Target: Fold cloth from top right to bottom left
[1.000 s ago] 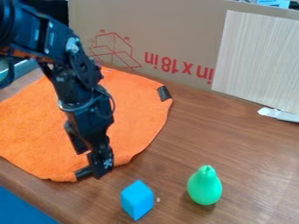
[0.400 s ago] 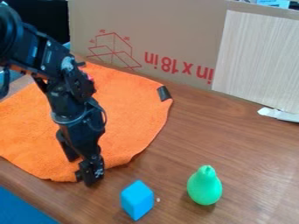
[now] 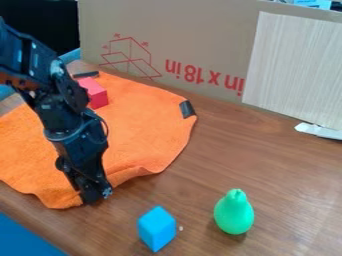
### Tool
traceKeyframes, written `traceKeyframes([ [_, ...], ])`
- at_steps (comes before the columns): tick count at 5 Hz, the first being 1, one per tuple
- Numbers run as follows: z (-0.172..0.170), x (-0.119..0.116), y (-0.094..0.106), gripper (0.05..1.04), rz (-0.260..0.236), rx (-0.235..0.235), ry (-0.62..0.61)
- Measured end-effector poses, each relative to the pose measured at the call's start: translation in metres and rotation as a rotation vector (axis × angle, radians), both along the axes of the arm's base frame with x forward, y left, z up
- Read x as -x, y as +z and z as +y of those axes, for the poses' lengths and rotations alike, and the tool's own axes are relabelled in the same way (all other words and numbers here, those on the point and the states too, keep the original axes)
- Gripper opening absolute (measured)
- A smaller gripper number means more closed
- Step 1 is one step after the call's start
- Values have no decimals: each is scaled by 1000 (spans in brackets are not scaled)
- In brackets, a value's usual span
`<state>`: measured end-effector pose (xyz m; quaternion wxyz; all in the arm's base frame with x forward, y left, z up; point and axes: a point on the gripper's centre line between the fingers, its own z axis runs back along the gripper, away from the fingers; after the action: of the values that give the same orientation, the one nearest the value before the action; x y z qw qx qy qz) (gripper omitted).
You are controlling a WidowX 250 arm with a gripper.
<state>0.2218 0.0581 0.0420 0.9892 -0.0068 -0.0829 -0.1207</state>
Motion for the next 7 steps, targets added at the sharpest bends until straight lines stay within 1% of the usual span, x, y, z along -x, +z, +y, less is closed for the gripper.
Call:
traceKeyframes([
  [1,7,-11,23,159,6,87,14],
  [2,14,-18,47,64,6,164,21],
  [3,31,-34,74,51,-12,230,73],
  [4,54,-56,81,51,-17,225,136],
  [5,77,-73,85,51,-35,167,186],
  [6,107,-86,85,51,-40,120,246],
  [7,127,-98,86,51,-29,86,258],
])
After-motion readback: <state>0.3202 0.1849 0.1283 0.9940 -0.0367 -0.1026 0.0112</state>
